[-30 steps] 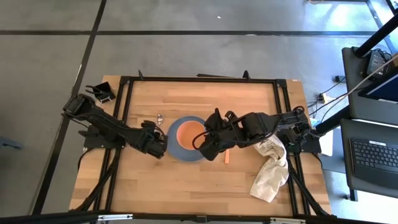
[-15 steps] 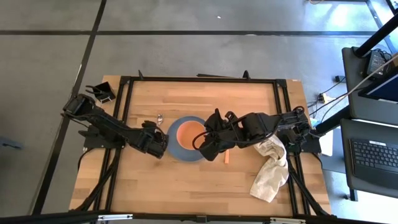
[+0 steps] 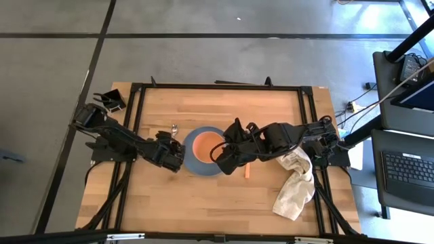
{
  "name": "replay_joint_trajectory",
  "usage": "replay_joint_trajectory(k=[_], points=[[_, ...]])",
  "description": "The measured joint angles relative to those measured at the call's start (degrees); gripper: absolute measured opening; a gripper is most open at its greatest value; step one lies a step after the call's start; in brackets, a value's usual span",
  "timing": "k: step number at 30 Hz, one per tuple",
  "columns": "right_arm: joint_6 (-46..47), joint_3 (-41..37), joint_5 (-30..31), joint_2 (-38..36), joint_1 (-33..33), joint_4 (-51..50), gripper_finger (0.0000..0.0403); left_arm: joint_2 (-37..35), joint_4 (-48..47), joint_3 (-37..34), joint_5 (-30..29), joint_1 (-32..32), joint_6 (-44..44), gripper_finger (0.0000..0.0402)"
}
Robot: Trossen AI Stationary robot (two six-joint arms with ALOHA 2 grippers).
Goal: Set table place
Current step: Place the fork next to the blue plate
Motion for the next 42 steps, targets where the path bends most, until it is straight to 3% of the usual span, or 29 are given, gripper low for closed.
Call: replay_joint_trajectory(k=[22, 26, 30, 38, 40, 42], points=[[-0.15, -0.02, -1.57, 0.00, 0.04, 0.00, 0.0172, 8.35, 2.80, 0.13, 1.50, 0.96, -1.88, 0.0123], [-0.24, -0.02, -1.60, 0.00, 0.04, 0.00, 0.0172, 8.41, 3.21, 0.13, 1.18, 0.96, -1.05, 0.0099], [-0.30, -0.02, -1.62, 0.00, 0.04, 0.00, 0.0172, 8.43, 3.47, 0.13, 1.16, 0.98, 2.31, 0.0042], [-0.41, -0.02, -1.64, 0.00, 0.26, 0.74, 0.0172, 7.27, 0.93, 1.49, 5.61, -0.12, 12.89, 0.0041], [-1.80, -0.02, -1.62, 0.00, 0.44, 2.51, 0.0172, 5.93, -2.04, 3.21, 9.83, -1.18, 16.44, 0.0039], [-4.13, -0.02, -1.60, 0.00, 0.76, 4.42, 0.0172, 4.62, -5.70, 5.43, 11.52, -1.68, 20.55, 0.0011]])
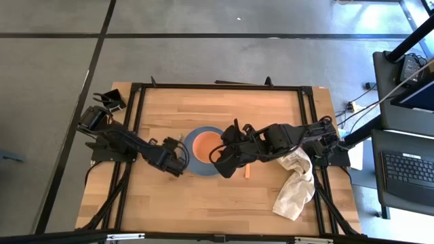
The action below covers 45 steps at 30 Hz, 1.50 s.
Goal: Set table place
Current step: Place the fork next to the blue plate
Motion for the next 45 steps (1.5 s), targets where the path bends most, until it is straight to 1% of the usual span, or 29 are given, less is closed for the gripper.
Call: replay_joint_trajectory(k=[1, 6, 10, 12, 14, 17, 20, 23, 25, 27, 31, 35, 41, 43, 45], points=[[-1.02, 0.00, 0.00, 0.00, 0.13, 1.10, 0.0172, -0.54, -2.47, 1.14, 1.11, 0.06, 1.70, 0.0003], [-3.78, 0.00, 0.37, 0.00, 0.68, 3.08, 0.0172, -2.99, -15.31, 8.56, 5.18, -0.05, 11.15, 0.0004], [-3.91, 0.00, 0.44, 0.00, 0.71, 3.00, 0.0172, -4.01, -24.89, 15.77, 4.85, -0.02, 16.91, 0.0004], [-3.94, 0.00, 0.44, 0.00, 0.73, 2.97, 0.0172, -4.11, -29.02, 19.17, 4.18, -0.05, 18.13, 0.0003], [-3.93, 0.00, 0.46, 0.00, 0.75, 2.94, 0.0172, -4.14, -30.79, 21.01, 3.62, 0.01, 17.37, 0.0003], [-3.81, 0.00, 0.46, 0.00, 0.75, 2.95, 0.0172, -4.16, -29.07, 20.52, 3.95, 0.00, 15.34, 0.0000], [-3.61, 0.00, 0.57, 0.00, 1.15, 3.09, 0.0172, -4.16, -25.98, 16.96, 6.56, 0.40, 15.32, 0.0018], [-3.57, 0.00, 0.57, 0.00, 1.91, 3.14, 0.0172, -4.14, -22.33, 11.82, 10.23, 0.85, 14.83, 0.0052], [-3.54, 0.00, 0.59, 0.00, 2.52, 3.17, 0.0172, -4.14, -19.39, 8.08, 12.17, 0.85, 12.66, 0.0079], [-3.54, 0.00, 0.57, 0.00, 3.01, 3.17, 0.0172, -4.14, -15.54, 4.84, 12.81, 0.74, 9.73, 0.0107], [-3.50, 0.00, 0.57, 0.00, 3.49, 3.17, 0.0172, -4.14, -10.15, 1.56, 12.75, -0.15, 7.85, 0.0152], [-3.26, 0.00, 0.57, 0.00, 3.74, 3.17, 0.0172, -4.14, -9.89, 0.97, 10.69, -1.41, 8.06, 0.0177], [-1.94, 0.00, 0.55, 0.00, 3.74, 3.17, 0.0172, -4.14, -7.76, 0.97, 9.77, -2.90, 7.60, 0.0180], [-1.90, 0.00, 0.57, 0.00, 3.74, 3.19, 0.0172, -4.14, -6.16, 0.97, 7.35, -4.20, 6.20, 0.0178], [-0.84, 0.00, 0.55, 0.00, 3.74, 3.21, 0.0172, -4.14, -6.25, 0.97, 3.16, -5.65, 3.22, 0.0177]])
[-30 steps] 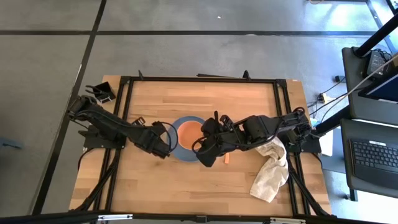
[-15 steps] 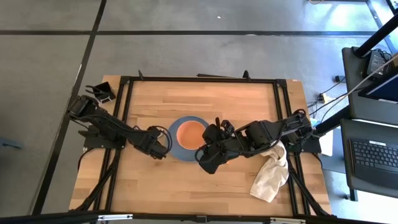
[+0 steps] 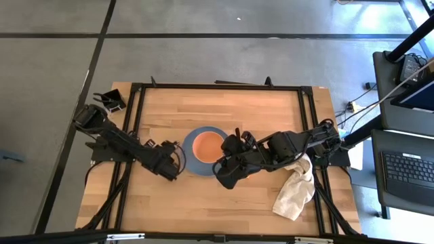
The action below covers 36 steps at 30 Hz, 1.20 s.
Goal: Set table place
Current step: Place the fork next to the blue plate
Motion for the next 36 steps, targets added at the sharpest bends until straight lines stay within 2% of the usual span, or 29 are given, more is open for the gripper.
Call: replay_joint_trajectory(k=[4, 10, 15, 20, 27, 31, 36], points=[[2.43, 0.00, 0.00, 0.00, 0.00, 0.00, 0.0172, -0.07, -2.28, -0.59, -4.28, -2.86, -7.83, 0.0177], [5.02, 0.00, -0.12, 0.00, 0.00, 0.42, 0.0172, -0.07, 0.20, -6.91, -1.80, -8.89, -18.49, 0.0177], [5.05, 0.00, -0.13, 0.00, -0.28, 1.84, 0.0172, -0.07, 3.42, -9.14, -5.64, -14.47, -26.34, 0.0177], [5.10, 0.00, -0.15, 0.00, -1.05, 4.05, 0.0172, -0.07, 5.13, -10.87, -9.55, -18.12, -27.16, 0.0177], [5.09, 0.00, -0.09, 0.00, -1.57, 7.95, 0.0172, -0.33, 16.19, -17.98, -15.67, -21.56, -27.90, 0.0176], [5.03, 0.00, -0.09, 0.00, -1.60, 8.70, 0.0172, -0.14, 16.58, -18.18, -18.28, -24.07, -28.63, 0.0176], [4.85, 0.00, -0.07, 0.00, -1.60, 8.72, 0.0172, -0.28, 17.25, -18.54, -18.61, -26.49, -28.17, 0.0176]])
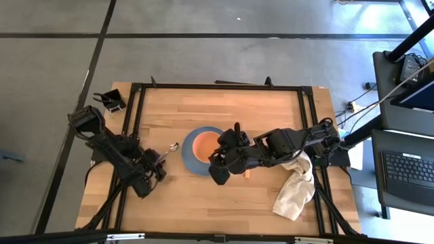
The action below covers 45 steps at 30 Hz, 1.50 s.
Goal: Set table place
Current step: Place the fork next to the blue plate
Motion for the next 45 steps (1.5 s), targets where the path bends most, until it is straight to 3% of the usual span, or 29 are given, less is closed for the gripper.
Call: replay_joint_trajectory(k=[17, 22, 33, 37, 40, 45], points=[[-0.64, 0.00, 0.09, 0.00, 0.00, -0.01, 0.0172, -0.02, 1.04, -0.59, -2.74, -1.17, 4.70, 0.0176], [-0.66, 0.00, 0.09, 0.00, 0.00, -0.01, 0.0172, -0.02, 1.06, -0.54, -6.36, 0.47, 4.72, 0.0177], [-0.23, 0.00, 0.09, 0.00, 0.00, 0.00, 0.0172, -0.02, 0.87, -0.54, -6.56, 3.40, 6.26, 0.0177], [-0.22, 0.00, 0.09, 0.00, 0.00, 0.01, 0.0172, 0.05, 7.66, -3.02, -5.34, 3.96, 6.15, 0.0176], [-0.21, 0.00, 0.09, 0.00, 0.00, 0.09, 0.0172, -0.08, 13.07, -5.55, -7.58, 3.89, 6.64, 0.0176], [-0.21, 0.00, 0.09, 0.00, 0.00, 0.37, 0.0172, 0.07, 12.65, -5.74, -8.76, 4.18, 6.21, 0.0156]])
